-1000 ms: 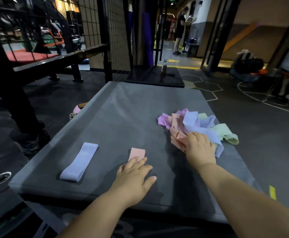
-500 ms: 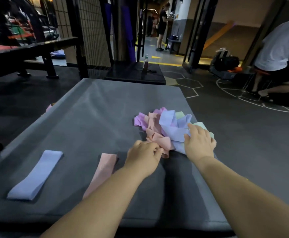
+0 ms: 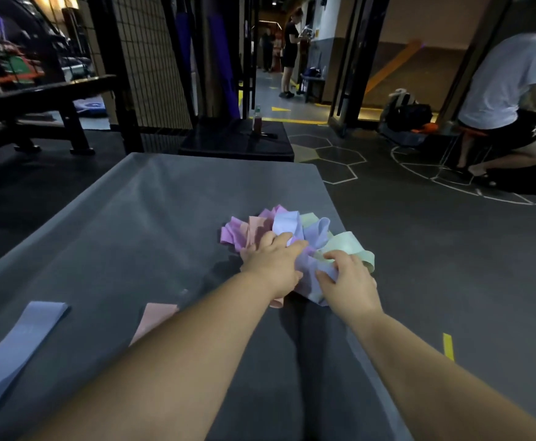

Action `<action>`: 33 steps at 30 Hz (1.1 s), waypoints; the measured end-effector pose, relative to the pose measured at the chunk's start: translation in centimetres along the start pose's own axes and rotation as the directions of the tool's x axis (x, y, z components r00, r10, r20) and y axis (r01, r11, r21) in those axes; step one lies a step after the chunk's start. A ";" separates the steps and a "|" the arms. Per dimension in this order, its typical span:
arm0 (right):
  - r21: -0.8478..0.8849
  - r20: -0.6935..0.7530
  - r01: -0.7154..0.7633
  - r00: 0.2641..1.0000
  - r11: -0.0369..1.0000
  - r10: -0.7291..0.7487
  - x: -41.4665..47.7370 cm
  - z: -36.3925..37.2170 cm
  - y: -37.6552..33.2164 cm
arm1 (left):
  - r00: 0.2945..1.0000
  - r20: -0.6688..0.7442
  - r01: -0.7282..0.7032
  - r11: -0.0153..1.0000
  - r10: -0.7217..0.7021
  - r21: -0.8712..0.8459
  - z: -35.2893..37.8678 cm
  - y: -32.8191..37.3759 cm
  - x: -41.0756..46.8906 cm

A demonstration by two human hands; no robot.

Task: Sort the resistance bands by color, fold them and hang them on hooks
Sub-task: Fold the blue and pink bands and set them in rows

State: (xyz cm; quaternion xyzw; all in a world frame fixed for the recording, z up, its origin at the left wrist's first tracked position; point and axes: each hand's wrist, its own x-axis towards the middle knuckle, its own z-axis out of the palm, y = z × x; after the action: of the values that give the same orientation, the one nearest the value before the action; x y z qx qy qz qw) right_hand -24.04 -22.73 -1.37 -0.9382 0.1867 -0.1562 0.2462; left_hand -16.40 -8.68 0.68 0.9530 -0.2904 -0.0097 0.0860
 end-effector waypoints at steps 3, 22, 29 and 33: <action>0.044 0.012 -0.012 1.000 0.999 0.012 -0.2 -0.5 0.8 | 1.000 -0.021 -0.016 0.998 0.018 0.065 -0.4 -0.3 0.6; 0.371 0.025 0.007 1.000 0.929 -0.018 -1.5 -1.7 2.5 | 0.993 -0.117 0.014 0.997 -0.023 -0.073 -1.5 -1.9 -1.4; 0.391 0.037 -0.052 0.998 0.919 0.041 -0.2 -1.0 2.1 | 0.993 -0.114 -0.016 0.995 0.005 -0.099 0.1 1.5 -0.8; 0.346 0.098 -0.082 0.994 0.935 0.051 0.6 0.0 1.5 | 0.991 -0.084 0.089 0.986 -0.101 -0.143 1.0 2.9 -0.8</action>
State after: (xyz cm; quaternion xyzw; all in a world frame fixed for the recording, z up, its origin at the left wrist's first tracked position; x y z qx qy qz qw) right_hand -23.90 -24.22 -2.04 -0.8786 0.1768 -0.1370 0.4219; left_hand -18.67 -10.75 0.16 0.9569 -0.2389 0.0094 0.1646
